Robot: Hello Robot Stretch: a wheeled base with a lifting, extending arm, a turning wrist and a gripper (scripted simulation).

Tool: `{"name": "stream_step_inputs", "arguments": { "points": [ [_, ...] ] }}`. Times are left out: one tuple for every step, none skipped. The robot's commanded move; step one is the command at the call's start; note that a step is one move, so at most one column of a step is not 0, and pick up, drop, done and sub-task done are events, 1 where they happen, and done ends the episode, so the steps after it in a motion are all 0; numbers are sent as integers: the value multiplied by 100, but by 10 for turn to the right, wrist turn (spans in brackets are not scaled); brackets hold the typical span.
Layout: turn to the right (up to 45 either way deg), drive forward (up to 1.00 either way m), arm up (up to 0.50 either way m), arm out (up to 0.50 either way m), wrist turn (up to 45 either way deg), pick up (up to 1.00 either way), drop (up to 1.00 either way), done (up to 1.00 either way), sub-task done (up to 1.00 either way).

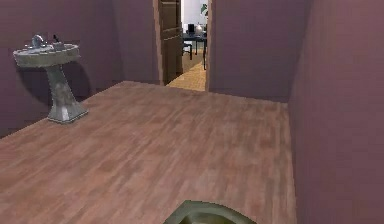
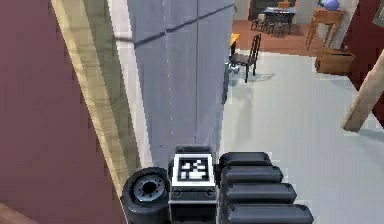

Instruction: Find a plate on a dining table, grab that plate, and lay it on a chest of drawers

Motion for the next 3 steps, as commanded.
{"name": "stream_step_inputs", "arguments": {
  "points": [
    [0, 100, 0, 0, 0, 0, 0, 0, 0],
    [0, 100, 0, 0, 0, 0, 0, 0, 0],
    [-30, 0, 0, 0, 0, 0, 0, 0, 0]
  ]
}}
